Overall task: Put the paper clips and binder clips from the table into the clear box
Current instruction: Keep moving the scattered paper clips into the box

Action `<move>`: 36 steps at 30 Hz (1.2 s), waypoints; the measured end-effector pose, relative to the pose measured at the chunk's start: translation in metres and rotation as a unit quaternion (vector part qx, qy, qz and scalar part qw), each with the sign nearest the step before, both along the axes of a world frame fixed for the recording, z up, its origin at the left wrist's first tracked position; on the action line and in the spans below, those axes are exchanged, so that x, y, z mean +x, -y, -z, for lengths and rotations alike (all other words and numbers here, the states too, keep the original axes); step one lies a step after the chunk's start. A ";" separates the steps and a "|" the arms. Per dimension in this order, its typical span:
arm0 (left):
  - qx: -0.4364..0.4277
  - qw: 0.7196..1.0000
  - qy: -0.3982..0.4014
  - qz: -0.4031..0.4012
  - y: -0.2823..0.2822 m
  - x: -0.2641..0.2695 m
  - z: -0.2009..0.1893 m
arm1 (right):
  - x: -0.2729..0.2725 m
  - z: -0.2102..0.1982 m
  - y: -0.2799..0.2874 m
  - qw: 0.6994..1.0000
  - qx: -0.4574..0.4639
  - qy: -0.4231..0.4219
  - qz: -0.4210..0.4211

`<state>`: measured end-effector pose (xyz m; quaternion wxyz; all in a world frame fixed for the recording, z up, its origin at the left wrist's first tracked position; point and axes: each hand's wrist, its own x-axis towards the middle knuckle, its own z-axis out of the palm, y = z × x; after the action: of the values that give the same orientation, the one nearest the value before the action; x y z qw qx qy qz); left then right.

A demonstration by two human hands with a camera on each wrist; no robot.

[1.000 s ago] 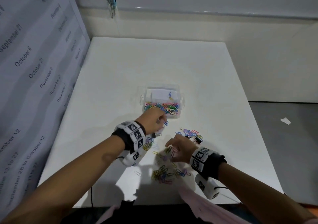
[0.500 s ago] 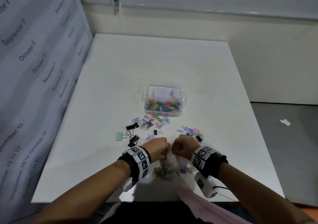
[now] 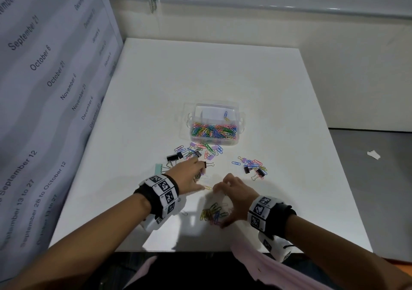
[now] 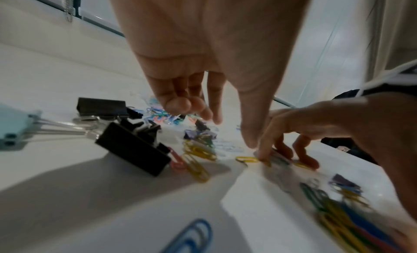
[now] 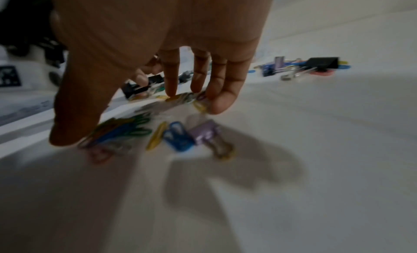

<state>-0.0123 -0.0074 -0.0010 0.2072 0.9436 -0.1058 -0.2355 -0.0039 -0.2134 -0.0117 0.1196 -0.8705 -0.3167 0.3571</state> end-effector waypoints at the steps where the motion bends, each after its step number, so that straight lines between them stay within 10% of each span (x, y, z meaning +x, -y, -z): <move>1: -0.012 1.000 -0.023 0.008 0.001 -0.006 -0.001 | -0.005 0.001 -0.003 1.000 -0.006 0.008 -0.018; 12: -0.058 0.997 -0.054 0.010 0.026 -0.064 0.028 | -0.004 0.010 -0.015 0.996 0.057 -0.039 0.062; 36: -0.011 0.998 -0.063 0.017 0.042 0.027 0.015 | 0.137 -0.056 -0.034 0.954 0.149 0.074 0.251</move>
<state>0.0142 -0.0498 -0.0160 0.2200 0.9224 -0.1113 -0.2973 0.1327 -0.1795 0.0441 0.3102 -0.9182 -0.1454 0.1991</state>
